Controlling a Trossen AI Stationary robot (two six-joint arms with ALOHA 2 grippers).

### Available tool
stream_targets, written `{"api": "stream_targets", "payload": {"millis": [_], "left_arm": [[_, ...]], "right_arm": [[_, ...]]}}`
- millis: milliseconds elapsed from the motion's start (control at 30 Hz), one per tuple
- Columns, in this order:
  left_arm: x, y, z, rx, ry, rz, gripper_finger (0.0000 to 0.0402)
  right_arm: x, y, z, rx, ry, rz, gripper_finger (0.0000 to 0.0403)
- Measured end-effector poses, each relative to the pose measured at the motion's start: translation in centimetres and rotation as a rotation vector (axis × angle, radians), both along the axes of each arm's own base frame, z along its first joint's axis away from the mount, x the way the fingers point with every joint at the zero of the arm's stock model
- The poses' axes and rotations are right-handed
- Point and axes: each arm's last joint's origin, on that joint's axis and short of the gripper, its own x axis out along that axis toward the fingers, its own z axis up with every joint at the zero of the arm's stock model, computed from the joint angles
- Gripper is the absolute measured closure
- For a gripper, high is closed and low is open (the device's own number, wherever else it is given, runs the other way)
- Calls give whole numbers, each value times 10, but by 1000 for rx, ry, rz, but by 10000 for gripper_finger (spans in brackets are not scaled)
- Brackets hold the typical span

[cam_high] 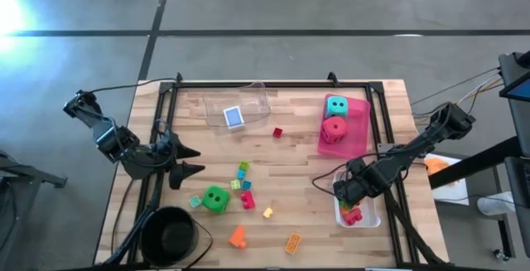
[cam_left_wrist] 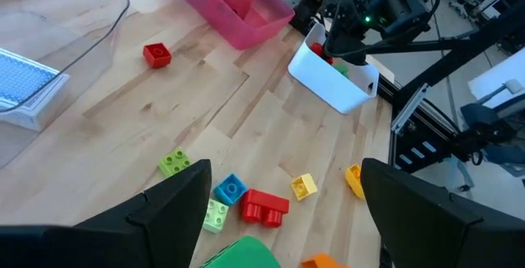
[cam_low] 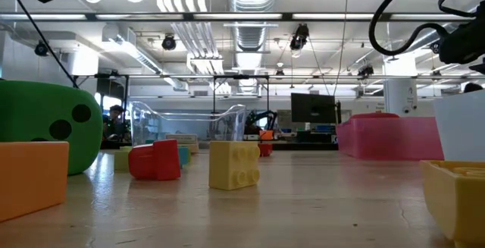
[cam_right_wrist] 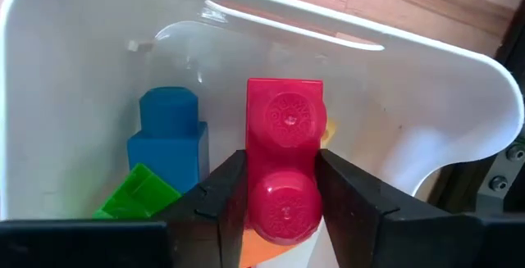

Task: Pick & Place Toys
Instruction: Put the red game piece into the white bin, then put the yellow game piece into the white bin

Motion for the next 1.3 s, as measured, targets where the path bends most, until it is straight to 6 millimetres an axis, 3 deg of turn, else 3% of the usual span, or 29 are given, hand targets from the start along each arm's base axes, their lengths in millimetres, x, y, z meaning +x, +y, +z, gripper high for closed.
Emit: {"api": "stream_targets", "payload": {"millis": [267, 533, 767, 1300], "left_arm": [[0, 0, 0, -1, 0, 0, 85], [0, 0, 0, -1, 0, 0, 86], [0, 0, 0, -26, 6, -5, 86], [-1, -2, -2, -69, 38, -41, 86]], "right_arm": [[0, 0, 1, 11, -7, 4, 229], [-2, -1, 7, 29, -30, 3, 141], [-1, 0, 26, 41, -57, 2, 85], [23, 16, 92, 110, -195, 254, 75]]}}
